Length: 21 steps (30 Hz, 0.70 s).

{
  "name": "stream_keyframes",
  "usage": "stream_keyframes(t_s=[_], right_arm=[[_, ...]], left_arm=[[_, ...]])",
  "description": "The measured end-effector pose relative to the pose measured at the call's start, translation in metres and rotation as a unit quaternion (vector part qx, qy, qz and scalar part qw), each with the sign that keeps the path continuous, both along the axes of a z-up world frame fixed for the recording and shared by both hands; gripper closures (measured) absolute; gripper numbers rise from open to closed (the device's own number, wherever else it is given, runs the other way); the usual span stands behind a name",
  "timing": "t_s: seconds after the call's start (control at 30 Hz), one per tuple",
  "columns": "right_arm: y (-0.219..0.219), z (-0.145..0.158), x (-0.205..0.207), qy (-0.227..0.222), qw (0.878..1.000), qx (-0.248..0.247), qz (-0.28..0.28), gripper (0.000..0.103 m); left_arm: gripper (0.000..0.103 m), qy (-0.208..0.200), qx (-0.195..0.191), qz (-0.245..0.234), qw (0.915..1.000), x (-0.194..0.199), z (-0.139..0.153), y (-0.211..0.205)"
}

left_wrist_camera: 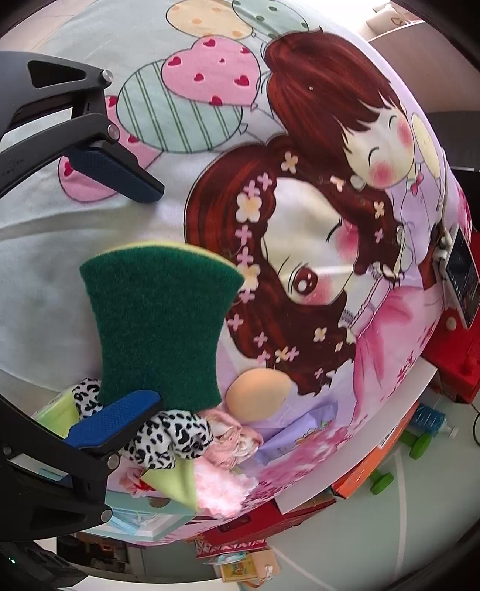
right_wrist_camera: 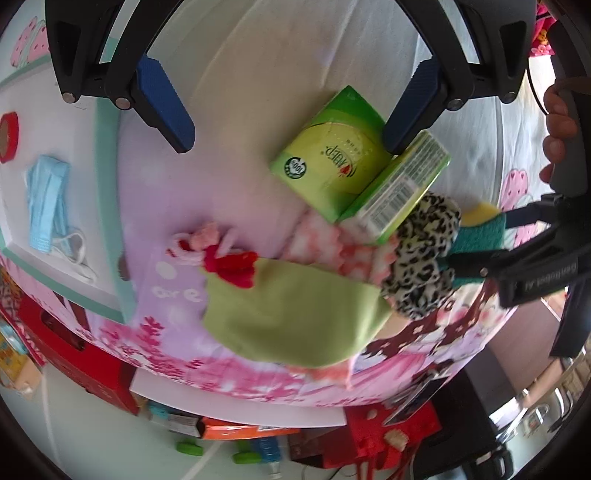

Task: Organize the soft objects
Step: 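Grasp the sponge with the left gripper while the right gripper grasps the green tissue pack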

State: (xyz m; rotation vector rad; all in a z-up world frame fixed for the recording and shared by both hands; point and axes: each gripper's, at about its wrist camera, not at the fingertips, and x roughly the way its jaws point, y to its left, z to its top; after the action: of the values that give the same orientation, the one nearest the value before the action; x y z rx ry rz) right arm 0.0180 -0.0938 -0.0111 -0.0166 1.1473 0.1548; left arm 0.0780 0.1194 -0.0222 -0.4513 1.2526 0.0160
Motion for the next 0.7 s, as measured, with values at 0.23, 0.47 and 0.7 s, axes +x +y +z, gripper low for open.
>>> stream_keyframes(t_s=[0.23,0.47,0.7], right_arm=[[0.007,-0.006,0.001,0.01,1.0,0.006,0.015,0.0],[0.019,-0.01,-0.001,0.013,0.999,-0.007,0.036,0.0],[0.015,-0.012,0.0,0.011,1.0,-0.013,0.022,0.0]], left_arm=[[0.024,-0.01,-0.033,-0.002,0.9994,-0.001,0.006,-0.002],[0.041,-0.023,-0.05,0.03,0.9981,-0.003,0.011,0.011],[0.051,-0.038,-0.054,0.044,0.9968,-0.006,0.017,0.018]])
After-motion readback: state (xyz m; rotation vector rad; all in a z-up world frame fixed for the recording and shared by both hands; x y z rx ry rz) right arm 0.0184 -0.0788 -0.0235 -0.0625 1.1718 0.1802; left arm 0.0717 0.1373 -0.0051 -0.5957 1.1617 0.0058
